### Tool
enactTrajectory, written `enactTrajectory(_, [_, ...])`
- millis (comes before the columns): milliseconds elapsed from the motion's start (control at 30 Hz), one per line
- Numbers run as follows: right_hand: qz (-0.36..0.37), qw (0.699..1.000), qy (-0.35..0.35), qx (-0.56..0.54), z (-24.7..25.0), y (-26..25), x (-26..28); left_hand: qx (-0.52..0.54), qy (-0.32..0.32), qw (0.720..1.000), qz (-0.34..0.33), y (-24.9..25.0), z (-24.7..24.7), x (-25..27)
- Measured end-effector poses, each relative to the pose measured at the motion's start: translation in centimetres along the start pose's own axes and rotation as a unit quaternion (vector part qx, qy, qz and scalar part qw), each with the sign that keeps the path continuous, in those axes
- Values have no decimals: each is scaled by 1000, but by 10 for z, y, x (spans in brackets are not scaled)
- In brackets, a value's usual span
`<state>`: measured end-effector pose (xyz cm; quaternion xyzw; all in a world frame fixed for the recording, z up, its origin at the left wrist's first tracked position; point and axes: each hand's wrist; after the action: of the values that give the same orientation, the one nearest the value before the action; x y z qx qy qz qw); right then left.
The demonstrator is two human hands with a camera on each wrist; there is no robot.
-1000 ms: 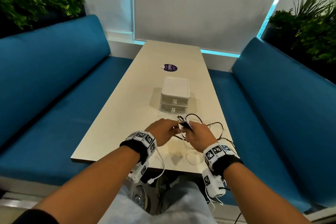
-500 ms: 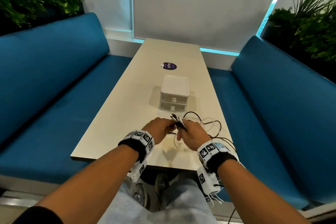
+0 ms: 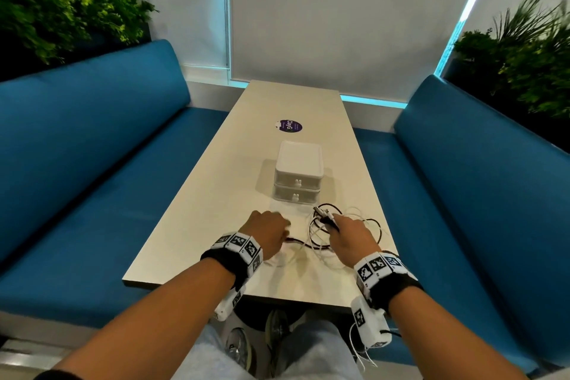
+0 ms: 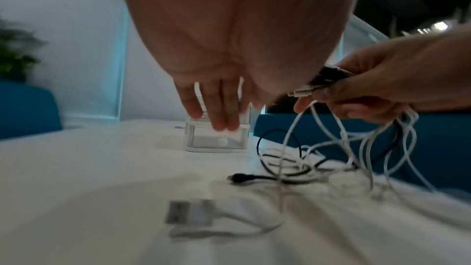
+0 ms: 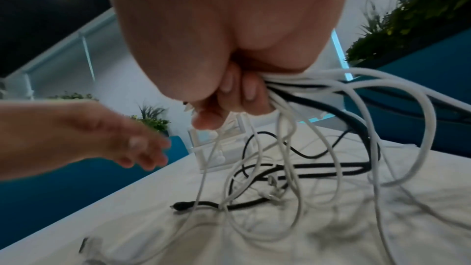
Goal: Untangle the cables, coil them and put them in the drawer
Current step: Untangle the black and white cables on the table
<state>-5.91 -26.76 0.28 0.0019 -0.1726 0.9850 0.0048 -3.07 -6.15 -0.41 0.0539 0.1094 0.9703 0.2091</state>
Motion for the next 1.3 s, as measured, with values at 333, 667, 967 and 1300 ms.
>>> enactTrajectory(333, [101, 978, -111, -142, 9, -49, 0, 214, 143, 963, -75, 19, 14, 0])
enactTrajectory(667, [142, 970, -122, -153, 14, -54, 2, 240, 192, 950, 50, 13, 23, -6])
enactTrajectory(967, [142, 978, -144, -55, 12, -58, 0, 272, 171, 942, 96, 14, 17, -2])
enactTrajectory(1300, [133, 973, -152, -113, 18, -55, 2, 116, 193, 971, 85, 4, 43, -6])
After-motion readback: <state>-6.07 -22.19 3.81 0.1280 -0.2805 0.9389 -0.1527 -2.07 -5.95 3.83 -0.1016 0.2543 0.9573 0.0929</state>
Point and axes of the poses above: each hand's wrist, its own x-axis away from the middle knuckle, its own z-axis out of the back of the hand, y = z × x, and after that the axes turned 1 degree about x, right-handed
